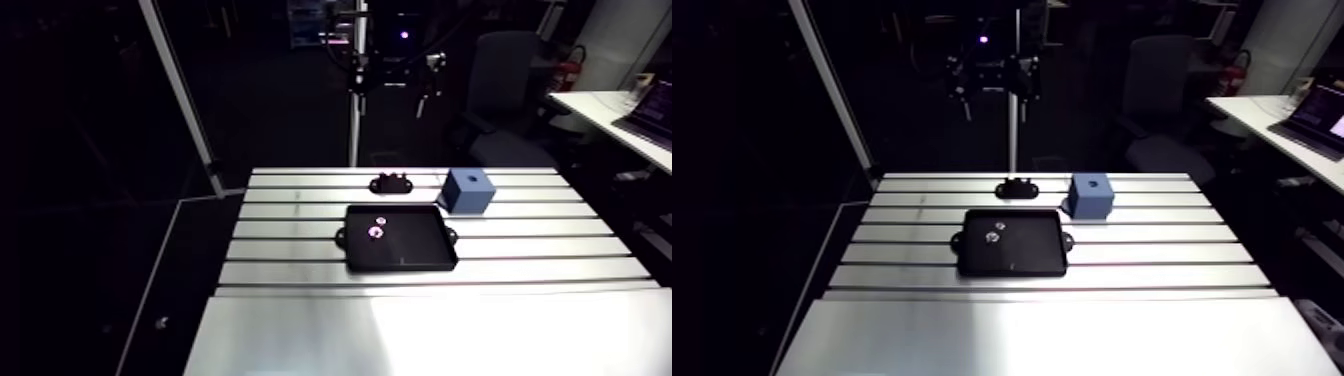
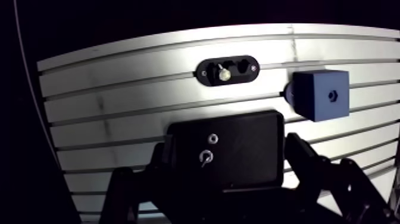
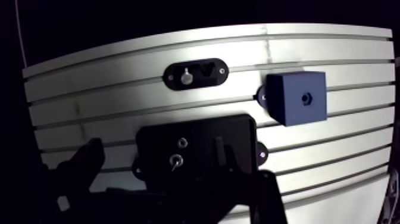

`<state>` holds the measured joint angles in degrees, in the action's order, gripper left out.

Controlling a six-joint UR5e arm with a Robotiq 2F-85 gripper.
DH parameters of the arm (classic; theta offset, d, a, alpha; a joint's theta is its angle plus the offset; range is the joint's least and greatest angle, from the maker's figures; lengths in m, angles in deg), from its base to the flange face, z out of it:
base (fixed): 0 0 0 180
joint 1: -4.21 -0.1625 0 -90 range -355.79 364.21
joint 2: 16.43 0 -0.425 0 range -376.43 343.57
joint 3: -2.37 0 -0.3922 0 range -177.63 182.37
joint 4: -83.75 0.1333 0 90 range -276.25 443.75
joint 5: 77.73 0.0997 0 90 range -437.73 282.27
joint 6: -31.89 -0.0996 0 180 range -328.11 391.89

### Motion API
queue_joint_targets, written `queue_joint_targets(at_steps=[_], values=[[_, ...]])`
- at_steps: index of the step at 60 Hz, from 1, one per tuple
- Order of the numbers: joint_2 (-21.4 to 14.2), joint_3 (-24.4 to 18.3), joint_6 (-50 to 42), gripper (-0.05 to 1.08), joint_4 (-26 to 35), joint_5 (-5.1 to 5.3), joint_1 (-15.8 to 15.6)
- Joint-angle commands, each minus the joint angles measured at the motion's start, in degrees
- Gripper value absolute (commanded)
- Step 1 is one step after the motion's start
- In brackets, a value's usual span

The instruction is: Pick up the M10 bolt and insert it into the hex recess until seated.

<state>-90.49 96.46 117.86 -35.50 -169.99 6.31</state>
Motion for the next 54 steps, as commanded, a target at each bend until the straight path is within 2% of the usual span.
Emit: queue_joint_targets(at_steps=[1,12,17,25,54], values=[[1.92,1.05,1.96,0.10,-2.91,0.00,0.16],[3.59,1.76,2.05,0.25,-4.68,0.02,0.44],[4.52,1.76,2.96,0.34,-5.88,0.50,0.60],[5.51,1.76,3.63,0.41,-7.06,0.89,0.79],[7.89,1.51,4.86,0.41,-9.21,0.98,1.32]])
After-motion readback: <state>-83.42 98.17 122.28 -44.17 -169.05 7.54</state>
